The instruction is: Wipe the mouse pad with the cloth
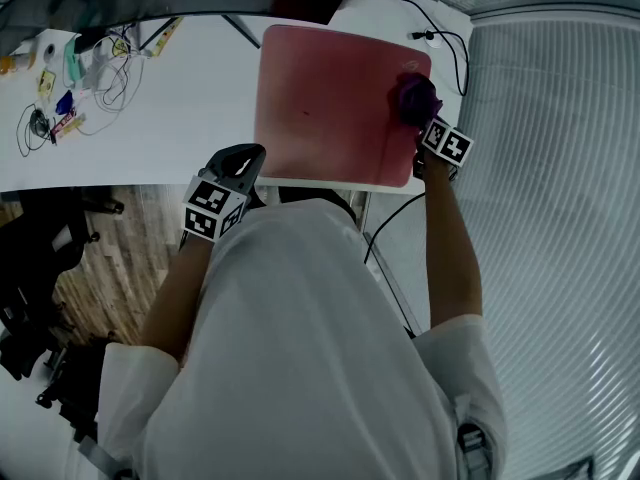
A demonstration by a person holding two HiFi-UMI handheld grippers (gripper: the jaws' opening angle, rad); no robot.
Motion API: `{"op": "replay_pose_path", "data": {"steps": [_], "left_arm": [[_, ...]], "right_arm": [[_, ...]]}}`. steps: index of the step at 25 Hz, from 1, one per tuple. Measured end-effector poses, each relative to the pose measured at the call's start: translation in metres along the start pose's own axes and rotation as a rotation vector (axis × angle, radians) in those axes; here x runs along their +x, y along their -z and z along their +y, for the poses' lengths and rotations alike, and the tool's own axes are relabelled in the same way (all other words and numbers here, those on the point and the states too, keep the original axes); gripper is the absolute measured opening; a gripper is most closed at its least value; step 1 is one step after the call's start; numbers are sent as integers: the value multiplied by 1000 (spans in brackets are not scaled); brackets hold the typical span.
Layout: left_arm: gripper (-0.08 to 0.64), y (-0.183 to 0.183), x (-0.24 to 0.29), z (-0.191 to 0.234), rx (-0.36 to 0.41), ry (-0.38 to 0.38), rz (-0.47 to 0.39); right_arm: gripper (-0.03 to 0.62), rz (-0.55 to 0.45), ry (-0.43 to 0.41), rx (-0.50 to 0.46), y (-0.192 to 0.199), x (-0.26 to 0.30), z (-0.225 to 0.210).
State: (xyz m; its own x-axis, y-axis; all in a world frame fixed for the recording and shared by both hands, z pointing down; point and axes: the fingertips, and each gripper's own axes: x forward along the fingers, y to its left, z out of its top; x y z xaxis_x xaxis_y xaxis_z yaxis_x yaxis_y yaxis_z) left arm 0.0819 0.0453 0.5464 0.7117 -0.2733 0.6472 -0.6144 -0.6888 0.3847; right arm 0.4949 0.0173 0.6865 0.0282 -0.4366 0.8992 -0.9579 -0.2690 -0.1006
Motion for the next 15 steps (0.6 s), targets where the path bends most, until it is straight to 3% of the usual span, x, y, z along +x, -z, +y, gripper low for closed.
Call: {"op": "replay_pose_path", "data": {"steps": [6, 15], "left_arm": [[23, 0, 2, 0, -8, -5, 2], [23, 9, -13, 16, -43, -51, 10]], "right_arm": [[95, -51, 3, -101, -38, -1, 3], [95, -17, 66, -167, -58, 26, 12]]}}
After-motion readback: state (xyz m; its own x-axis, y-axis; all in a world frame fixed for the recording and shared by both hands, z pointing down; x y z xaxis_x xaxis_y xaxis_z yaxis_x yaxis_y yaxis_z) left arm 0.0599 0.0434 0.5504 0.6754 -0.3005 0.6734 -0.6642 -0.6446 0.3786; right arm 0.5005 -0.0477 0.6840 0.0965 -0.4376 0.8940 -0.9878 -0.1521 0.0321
